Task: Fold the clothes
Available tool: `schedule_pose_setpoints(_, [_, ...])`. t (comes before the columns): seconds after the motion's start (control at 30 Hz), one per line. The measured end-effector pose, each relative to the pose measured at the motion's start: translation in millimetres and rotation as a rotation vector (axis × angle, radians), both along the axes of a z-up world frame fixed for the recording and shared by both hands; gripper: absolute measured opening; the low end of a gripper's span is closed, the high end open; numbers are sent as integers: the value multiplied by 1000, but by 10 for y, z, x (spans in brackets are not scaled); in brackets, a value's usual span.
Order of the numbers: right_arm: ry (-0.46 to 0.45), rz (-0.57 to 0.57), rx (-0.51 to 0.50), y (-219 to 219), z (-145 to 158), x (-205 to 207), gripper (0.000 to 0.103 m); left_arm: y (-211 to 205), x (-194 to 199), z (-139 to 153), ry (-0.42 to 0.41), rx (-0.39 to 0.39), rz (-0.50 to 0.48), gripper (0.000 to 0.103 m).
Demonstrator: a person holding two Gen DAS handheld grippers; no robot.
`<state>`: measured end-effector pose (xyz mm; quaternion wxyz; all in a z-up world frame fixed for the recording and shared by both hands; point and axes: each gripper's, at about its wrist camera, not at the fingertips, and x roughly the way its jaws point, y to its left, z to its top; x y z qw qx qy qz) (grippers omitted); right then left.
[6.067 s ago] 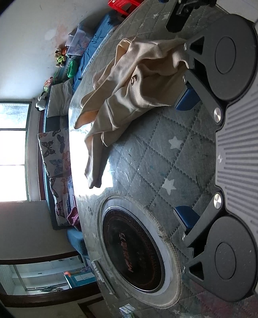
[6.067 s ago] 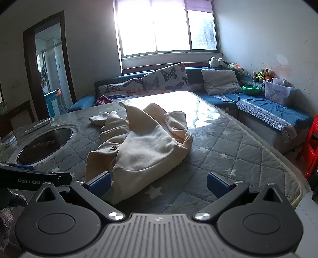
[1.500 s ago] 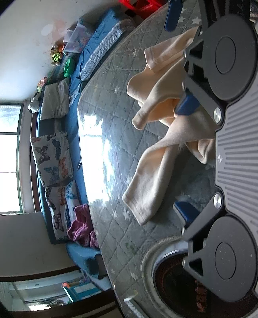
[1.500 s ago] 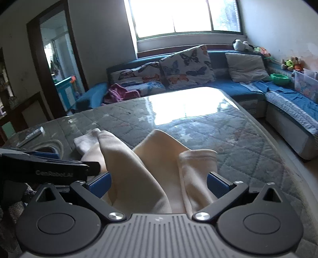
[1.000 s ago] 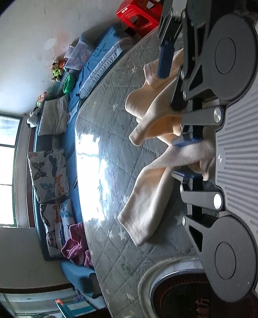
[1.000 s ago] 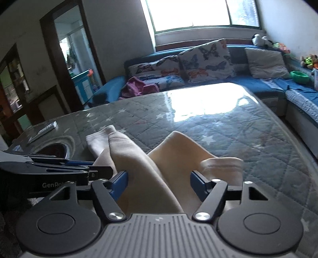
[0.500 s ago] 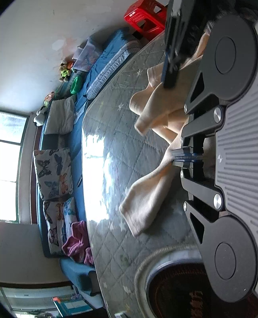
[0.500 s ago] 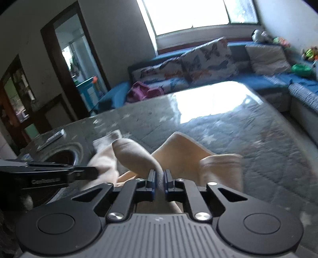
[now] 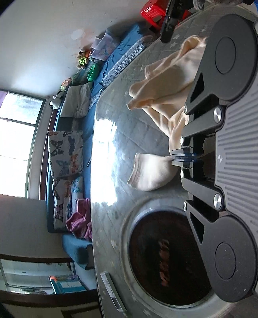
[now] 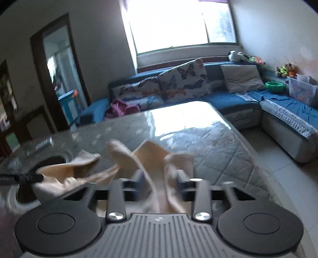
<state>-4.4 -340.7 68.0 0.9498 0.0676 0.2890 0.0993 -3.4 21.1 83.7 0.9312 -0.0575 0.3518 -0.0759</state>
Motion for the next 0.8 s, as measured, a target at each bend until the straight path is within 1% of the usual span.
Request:
schedule_pose_setpoints(0.07, [22, 25, -17, 87, -63, 10, 45, 109, -115, -10, 4, -1, 18, 3])
schedule_pose_setpoints(0.13, [43, 45, -25, 171, -118, 48, 51, 199, -232, -32, 14, -6, 33, 3])
schedule_pose_setpoints(0.17, [46, 57, -30, 218, -134, 74, 53, 240, -289, -45, 20, -8, 40, 3])
schedule_pose_setpoints(0.33, [40, 114, -88, 523, -186, 219, 54, 344, -491, -125, 52, -19, 56, 3])
schedule_pose_setpoints(0.43, [18, 120, -139, 671, -173, 423, 57, 382, -534, -179, 73, -22, 54, 3])
schedule_pose_setpoints(0.57, [27, 135, -143, 744, -202, 719, 57, 397, -521, -188, 80, -20, 56, 5])
schedule_pose_setpoints(0.63, [50, 143, -134, 765, -245, 851, 55, 385, -491, -178, 76, -7, 58, 8])
schedule_pose_setpoints(0.7, [67, 147, -131, 775, -290, 918, 42, 367, -450, -165, 69, 2, 55, 11])
schedule_pose_setpoints(0.73, [69, 148, -130, 774, -304, 931, 37, 354, -427, -157, 65, 8, 53, 16])
schedule_pose_setpoints(0.77, [71, 149, -130, 773, -318, 944, 23, 337, -400, -151, 64, 13, 53, 25])
schedule_pose_setpoints(0.8, [74, 149, -129, 773, -332, 956, 13, 318, -373, -144, 62, 18, 52, 28])
